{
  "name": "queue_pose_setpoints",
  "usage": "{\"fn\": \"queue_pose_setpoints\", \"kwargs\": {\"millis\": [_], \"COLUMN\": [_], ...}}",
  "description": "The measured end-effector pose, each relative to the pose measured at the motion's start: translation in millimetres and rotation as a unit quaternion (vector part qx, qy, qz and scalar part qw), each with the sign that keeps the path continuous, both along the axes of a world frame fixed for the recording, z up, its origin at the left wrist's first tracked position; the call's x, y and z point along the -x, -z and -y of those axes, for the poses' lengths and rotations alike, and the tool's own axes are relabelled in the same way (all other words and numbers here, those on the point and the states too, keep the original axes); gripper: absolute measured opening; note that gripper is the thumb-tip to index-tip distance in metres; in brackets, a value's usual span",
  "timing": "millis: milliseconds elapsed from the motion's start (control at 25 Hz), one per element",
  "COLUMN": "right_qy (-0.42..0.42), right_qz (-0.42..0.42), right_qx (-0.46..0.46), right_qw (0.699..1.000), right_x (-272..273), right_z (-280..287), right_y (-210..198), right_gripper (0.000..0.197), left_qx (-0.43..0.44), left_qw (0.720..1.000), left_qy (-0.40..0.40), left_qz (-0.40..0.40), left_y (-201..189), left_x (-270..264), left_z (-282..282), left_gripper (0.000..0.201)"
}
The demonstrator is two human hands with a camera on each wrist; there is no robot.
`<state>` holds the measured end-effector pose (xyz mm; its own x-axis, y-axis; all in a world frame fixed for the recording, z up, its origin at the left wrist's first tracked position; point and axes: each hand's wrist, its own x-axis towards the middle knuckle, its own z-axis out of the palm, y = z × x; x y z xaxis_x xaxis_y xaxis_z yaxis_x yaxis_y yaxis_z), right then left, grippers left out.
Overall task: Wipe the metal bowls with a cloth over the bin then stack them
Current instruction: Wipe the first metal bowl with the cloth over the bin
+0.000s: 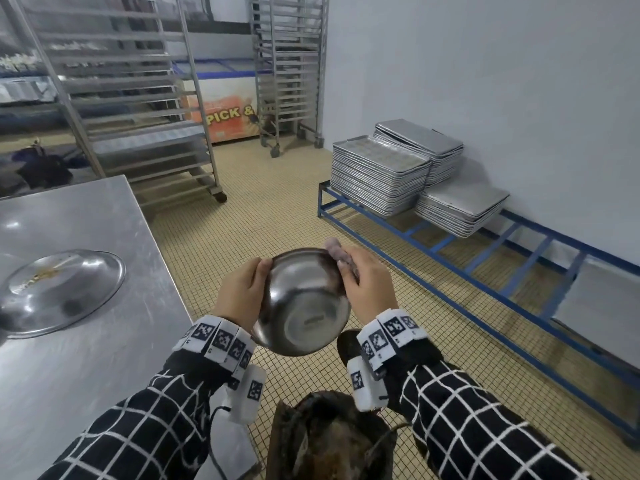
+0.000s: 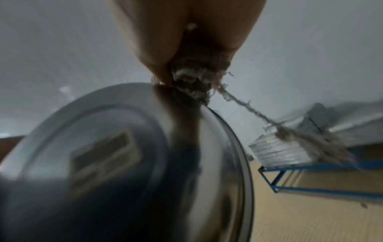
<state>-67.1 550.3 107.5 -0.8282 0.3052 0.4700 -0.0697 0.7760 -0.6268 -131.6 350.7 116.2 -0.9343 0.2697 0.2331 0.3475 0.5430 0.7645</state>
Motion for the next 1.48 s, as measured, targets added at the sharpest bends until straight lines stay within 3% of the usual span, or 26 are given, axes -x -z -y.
{"fn": "queue_pose_setpoints", "kwargs": {"millis": [80,160,320,480,640,760,920,1040,1280,1400,1480], "right_qy": [0.027,0.002,-0.07,-0.068,-0.015,0.016,-0.067,-0.112,-0.015,-0.006,-0.02], "right_qz": [-0.013,-0.001,0.001,-0.049,-0.058,-0.012,-0.007,-0.054,-0.084,-0.048,0.003], "right_qx": [0.071,0.091,0.005,-0.079,-0.034,0.007,-0.065,-0.104,0.033,0.104,0.101], "right_qw": [0.997,0.996,0.998,0.993,0.998,1.0,0.996,0.987,0.996,0.993,0.995], "right_x": [-7,-14,-28,-13,8,0,-21,-14,18,2,-14], "right_z": [8,18,41,46,21,7,38,67,44,32,40], "right_y": [5,16,36,15,-7,12,43,32,-9,13,34], "right_gripper": [0.035,0.048,0.052,0.054,0.055,0.053,0.055,0.056,0.05,0.052,0.057], "left_qx": [-0.054,-0.086,-0.154,-0.192,-0.214,-0.225,-0.228,-0.224,-0.215,-0.21,-0.209], "left_qw": [0.998,0.995,0.983,0.977,0.973,0.97,0.967,0.969,0.972,0.972,0.971], "left_qy": [-0.029,-0.038,-0.063,-0.049,-0.035,-0.067,-0.101,-0.087,-0.055,-0.077,-0.094], "left_qz": [0.02,0.037,0.075,0.078,0.082,0.065,0.055,0.058,0.082,0.074,0.073], "left_y": [-5,-9,-12,-16,-24,-30,-27,-23,-28,-29,-27], "left_x": [1,1,3,2,5,9,13,9,3,4,6], "left_z": [-8,-15,-27,-37,-34,-28,-23,-22,-15,-9,-7], "left_gripper": [0.031,0.03,0.035,0.032,0.031,0.029,0.029,0.028,0.029,0.026,0.026]}}
